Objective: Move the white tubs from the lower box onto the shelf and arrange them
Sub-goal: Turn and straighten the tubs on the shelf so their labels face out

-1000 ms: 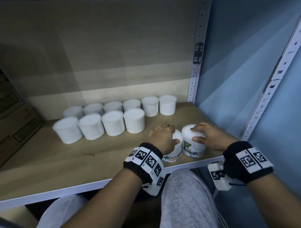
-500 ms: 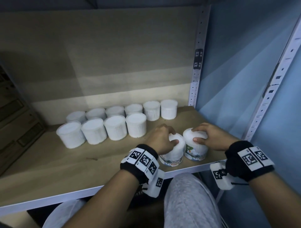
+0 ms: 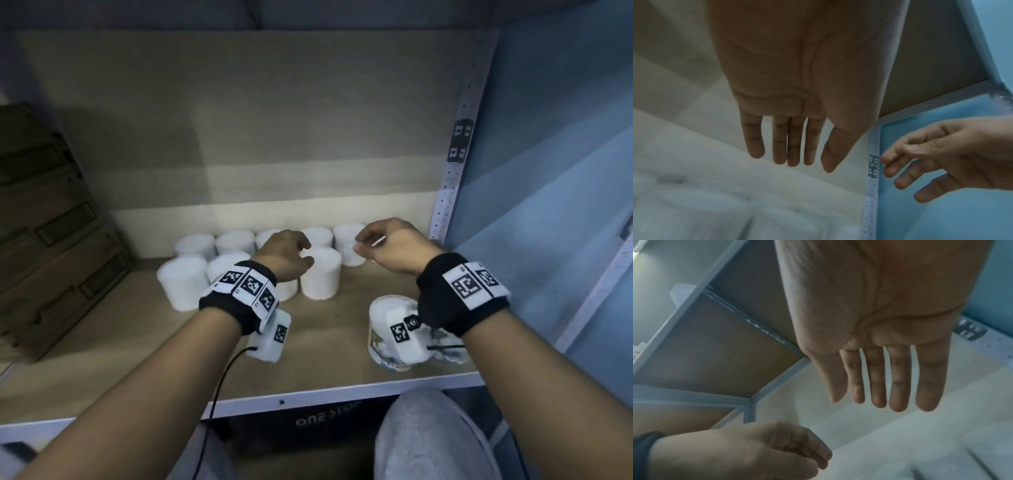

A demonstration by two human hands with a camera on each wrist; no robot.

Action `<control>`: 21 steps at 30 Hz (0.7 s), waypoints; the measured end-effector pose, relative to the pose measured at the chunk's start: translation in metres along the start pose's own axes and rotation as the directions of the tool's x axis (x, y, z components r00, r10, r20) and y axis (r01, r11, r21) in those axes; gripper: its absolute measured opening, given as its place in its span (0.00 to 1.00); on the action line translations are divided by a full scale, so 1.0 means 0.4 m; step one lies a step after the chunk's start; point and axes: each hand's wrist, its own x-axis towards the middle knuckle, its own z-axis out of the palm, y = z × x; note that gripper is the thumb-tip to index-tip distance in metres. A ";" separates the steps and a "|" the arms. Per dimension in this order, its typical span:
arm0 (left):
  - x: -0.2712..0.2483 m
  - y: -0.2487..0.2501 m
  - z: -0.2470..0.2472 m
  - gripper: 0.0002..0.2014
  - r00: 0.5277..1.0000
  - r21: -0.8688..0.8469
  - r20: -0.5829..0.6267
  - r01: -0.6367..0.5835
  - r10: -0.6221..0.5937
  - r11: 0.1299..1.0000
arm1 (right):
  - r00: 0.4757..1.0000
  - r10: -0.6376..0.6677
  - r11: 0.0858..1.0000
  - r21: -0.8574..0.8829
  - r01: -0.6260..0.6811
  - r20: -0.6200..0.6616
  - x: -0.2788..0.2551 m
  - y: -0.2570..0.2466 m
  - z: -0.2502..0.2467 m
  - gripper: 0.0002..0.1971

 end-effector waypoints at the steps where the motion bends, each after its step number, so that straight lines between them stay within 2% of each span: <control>1: 0.005 -0.020 -0.008 0.17 1.000 0.010 0.001 0.017 -0.017 1.000 | 1.000 0.021 1.000 -0.004 -0.021 0.022 0.022 -0.016 0.020 0.11; 5: 0.024 -0.076 -0.028 0.16 0.999 0.052 -0.009 0.041 -0.041 0.998 | 0.976 0.168 0.983 -0.092 -0.157 0.136 0.099 -0.067 0.102 0.18; 7: 0.041 -0.104 -0.024 0.18 0.998 0.077 -0.006 0.056 -0.056 0.995 | 0.970 0.185 0.967 -0.203 -0.151 0.156 0.133 -0.083 0.145 0.22; 10: 0.072 -0.142 -0.009 0.22 0.995 0.094 0.026 0.097 -0.100 0.991 | 0.956 0.235 0.937 -0.303 -0.175 0.173 0.184 -0.086 0.198 0.24; 15: 0.112 -0.182 0.012 0.25 0.993 0.117 0.036 0.108 -0.113 0.987 | 0.949 0.267 0.896 -0.406 -0.179 0.170 0.248 -0.068 0.250 0.26; 21: 0.141 -0.211 0.052 0.26 0.992 0.186 0.073 0.083 -0.099 0.979 | 0.940 0.299 0.844 -0.505 -0.181 0.162 0.274 -0.047 0.276 0.33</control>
